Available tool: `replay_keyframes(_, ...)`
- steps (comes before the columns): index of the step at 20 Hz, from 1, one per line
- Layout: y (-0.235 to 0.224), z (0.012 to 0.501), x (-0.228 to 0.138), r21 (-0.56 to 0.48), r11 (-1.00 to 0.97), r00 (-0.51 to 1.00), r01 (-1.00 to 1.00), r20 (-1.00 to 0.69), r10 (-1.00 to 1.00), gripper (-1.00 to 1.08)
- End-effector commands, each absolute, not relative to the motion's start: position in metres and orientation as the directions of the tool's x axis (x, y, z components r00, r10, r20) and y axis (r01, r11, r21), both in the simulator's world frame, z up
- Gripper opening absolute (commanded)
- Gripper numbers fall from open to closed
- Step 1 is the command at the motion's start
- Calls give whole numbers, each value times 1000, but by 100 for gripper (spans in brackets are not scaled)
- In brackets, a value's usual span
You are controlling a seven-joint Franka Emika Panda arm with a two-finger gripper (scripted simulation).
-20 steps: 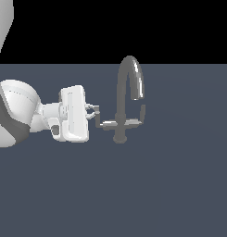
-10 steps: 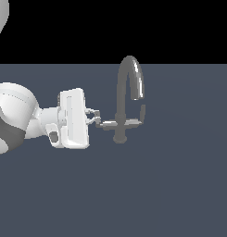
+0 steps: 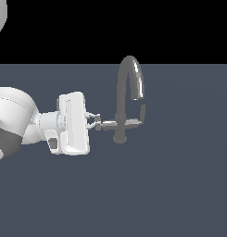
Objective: Turn on the faucet by rotating a designated handle.
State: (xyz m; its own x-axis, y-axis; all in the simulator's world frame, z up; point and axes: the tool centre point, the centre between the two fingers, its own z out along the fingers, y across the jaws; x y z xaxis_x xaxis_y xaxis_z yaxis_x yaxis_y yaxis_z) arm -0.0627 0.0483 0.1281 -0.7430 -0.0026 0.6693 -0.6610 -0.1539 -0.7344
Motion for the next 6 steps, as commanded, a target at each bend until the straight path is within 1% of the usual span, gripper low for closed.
replay_keyframes(1,47,99,-76,-712,-156,-720,-685,694,-7,-100)
replay_keyframes(6,45,76,-89,-704,-156,-713,-692,701,-1,-100)
